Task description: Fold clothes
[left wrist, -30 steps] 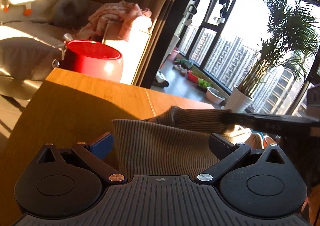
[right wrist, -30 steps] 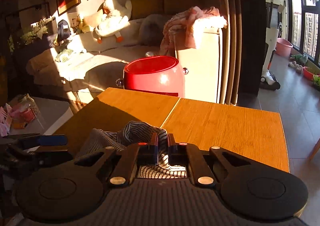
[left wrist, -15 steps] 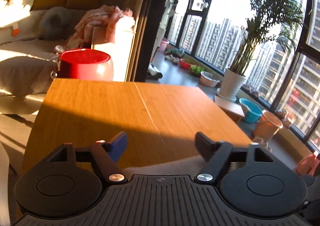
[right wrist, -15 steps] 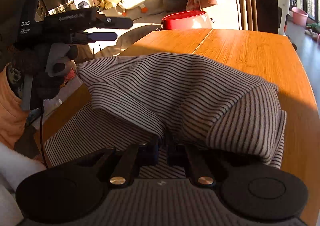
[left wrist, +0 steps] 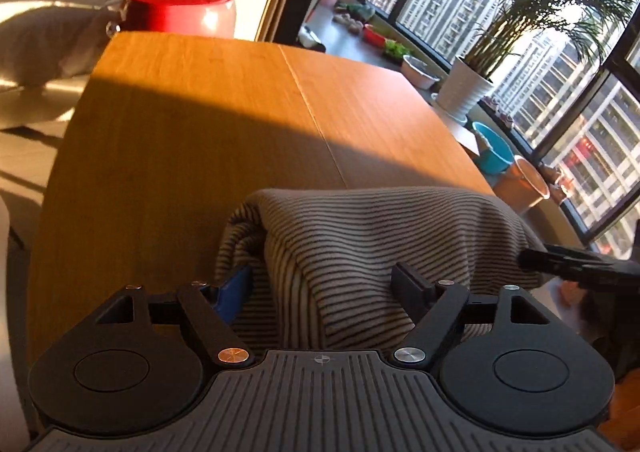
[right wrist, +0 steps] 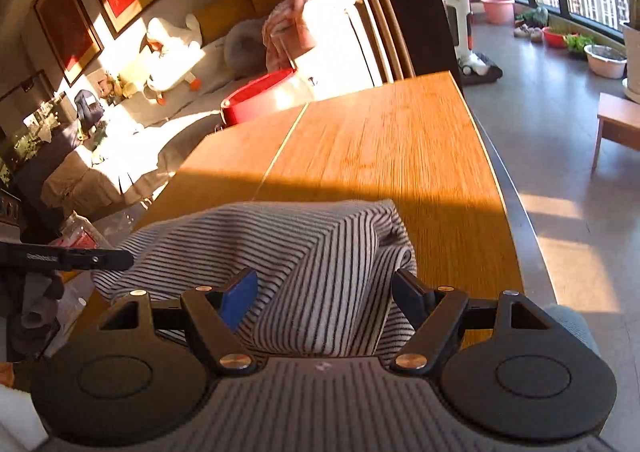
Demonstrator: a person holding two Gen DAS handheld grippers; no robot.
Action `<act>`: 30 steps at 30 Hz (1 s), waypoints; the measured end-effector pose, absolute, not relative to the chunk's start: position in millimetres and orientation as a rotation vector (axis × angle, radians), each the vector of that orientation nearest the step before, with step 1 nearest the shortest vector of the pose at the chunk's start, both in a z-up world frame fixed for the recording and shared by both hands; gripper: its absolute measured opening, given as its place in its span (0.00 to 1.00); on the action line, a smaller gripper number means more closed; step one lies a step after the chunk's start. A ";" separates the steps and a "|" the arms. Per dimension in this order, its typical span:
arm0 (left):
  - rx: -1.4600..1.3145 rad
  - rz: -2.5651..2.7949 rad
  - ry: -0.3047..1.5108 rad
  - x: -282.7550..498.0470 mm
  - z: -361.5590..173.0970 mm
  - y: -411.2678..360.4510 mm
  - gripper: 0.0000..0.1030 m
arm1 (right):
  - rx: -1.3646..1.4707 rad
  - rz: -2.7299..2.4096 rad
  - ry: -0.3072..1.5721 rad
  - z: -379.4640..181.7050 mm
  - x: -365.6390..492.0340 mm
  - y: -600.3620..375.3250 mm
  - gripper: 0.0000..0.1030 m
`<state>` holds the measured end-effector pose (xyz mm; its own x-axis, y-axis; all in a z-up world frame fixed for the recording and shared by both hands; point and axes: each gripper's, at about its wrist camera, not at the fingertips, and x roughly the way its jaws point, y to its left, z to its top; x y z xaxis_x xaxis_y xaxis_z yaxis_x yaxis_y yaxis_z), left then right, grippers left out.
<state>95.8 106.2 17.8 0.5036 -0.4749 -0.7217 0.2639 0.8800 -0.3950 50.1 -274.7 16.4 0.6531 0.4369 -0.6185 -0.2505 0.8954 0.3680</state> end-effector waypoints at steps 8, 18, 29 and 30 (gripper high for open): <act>-0.290 -0.454 0.875 171.9 -3.2 85.0 0.59 | 0.161 0.430 0.696 -0.4 110.2 -249.6 0.37; -0.305 -0.445 0.805 181.9 28.4 85.9 0.39 | 0.182 0.439 0.586 40.5 151.0 -259.5 0.26; -0.212 -0.431 0.886 117.1 -0.5 75.2 0.52 | 0.190 0.376 0.689 -7.8 94.5 -287.3 0.42; -0.197 -0.417 0.875 113.3 1.1 76.3 0.54 | 0.203 0.381 0.679 -8.3 91.5 -289.9 0.43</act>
<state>113.3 76.3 1.1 0.5672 -0.4315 -0.7015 0.2725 0.9021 -0.3346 91.5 -289.9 -8.3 0.7131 0.4066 -0.5711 -0.2759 0.9116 0.3047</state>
